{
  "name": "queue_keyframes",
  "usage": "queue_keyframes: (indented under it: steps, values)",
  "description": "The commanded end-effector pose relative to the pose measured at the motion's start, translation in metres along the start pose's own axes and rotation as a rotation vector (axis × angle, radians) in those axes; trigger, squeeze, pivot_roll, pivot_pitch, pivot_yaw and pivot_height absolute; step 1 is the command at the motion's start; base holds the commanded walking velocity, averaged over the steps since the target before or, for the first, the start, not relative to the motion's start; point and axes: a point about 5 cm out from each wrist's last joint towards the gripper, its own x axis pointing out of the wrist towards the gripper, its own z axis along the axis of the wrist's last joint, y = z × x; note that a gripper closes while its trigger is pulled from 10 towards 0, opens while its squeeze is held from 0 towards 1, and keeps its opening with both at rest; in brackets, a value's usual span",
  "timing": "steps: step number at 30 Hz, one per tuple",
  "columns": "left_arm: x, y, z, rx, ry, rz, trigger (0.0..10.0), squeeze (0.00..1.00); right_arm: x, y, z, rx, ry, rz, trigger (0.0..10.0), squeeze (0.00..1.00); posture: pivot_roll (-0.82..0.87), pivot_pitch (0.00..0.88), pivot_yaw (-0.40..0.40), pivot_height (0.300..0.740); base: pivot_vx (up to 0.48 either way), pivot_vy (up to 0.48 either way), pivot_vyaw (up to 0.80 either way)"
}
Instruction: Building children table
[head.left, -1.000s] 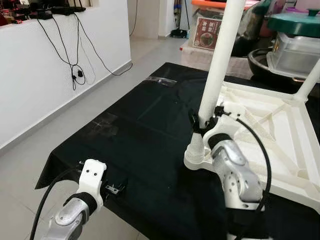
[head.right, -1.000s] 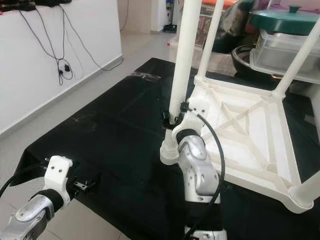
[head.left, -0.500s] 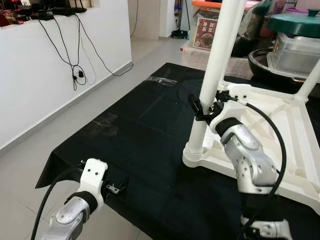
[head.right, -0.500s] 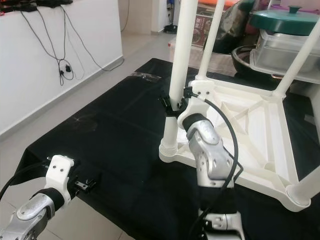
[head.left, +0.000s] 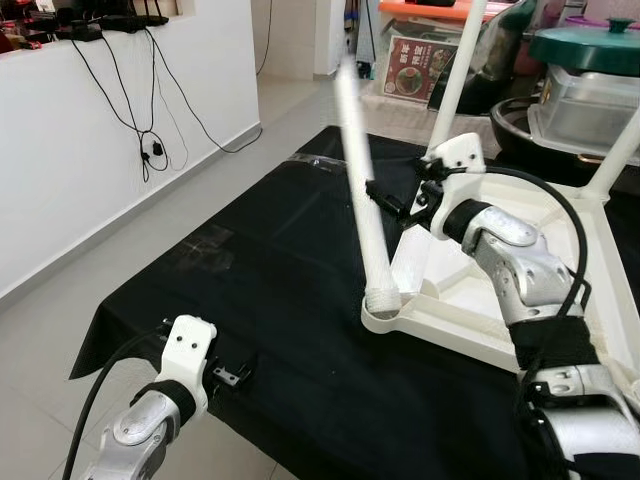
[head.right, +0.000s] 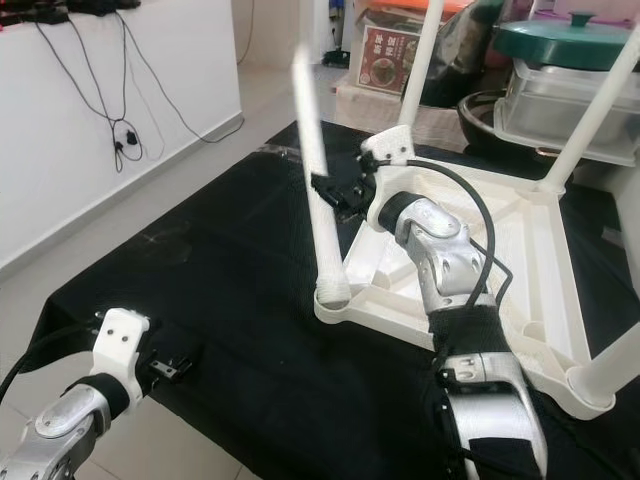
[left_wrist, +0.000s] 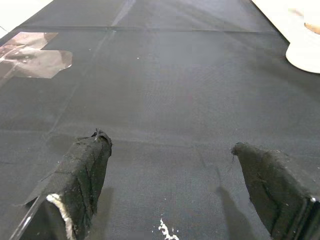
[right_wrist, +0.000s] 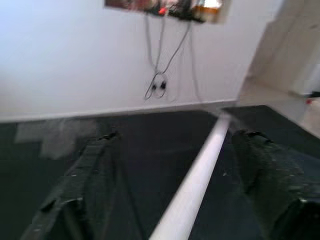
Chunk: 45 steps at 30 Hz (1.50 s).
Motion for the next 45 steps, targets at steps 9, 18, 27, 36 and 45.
queue_keyframes:
  steps: [9, 18, 27, 36, 45]
  values:
    - [-0.006, 0.001, -0.004, -0.008, 0.011, 0.031, 10.0, 0.0, 0.008, 0.015, -0.014, 0.041, 0.043, -0.005, 0.0, 0.0, 0.09, 0.0, -0.08, 0.74, 0.0, 0.0, 0.0]
    - [-0.008, 0.006, -0.001, -0.004, 0.004, 0.054, 10.0, 0.0, 0.013, 0.034, -0.028, 0.185, 0.018, -0.095, 10.0, 1.0, 0.1, 0.0, -0.064, 0.74, 0.0, 0.0, 0.0]
    - [-0.003, 0.006, 0.001, 0.007, -0.002, 0.058, 10.0, 0.0, 0.016, 0.058, -0.037, 0.262, 0.089, -0.112, 10.0, 1.0, 0.08, 0.0, -0.049, 0.74, 0.0, 0.0, 0.0]
    - [-0.003, 0.019, -0.013, 0.025, 0.076, 0.14, 10.0, 0.0, 0.024, 0.085, -0.036, 0.261, 0.133, -0.074, 10.0, 0.7, 0.08, 0.0, -0.052, 0.74, 0.0, 0.0, 0.0]
    - [0.004, 0.077, -0.037, -0.022, 0.148, 0.292, 10.0, 0.0, 0.016, 0.085, -0.044, 0.239, 0.174, -0.148, 10.0, 0.07, 0.05, 0.0, -0.044, 0.74, 0.0, 0.0, 0.0]
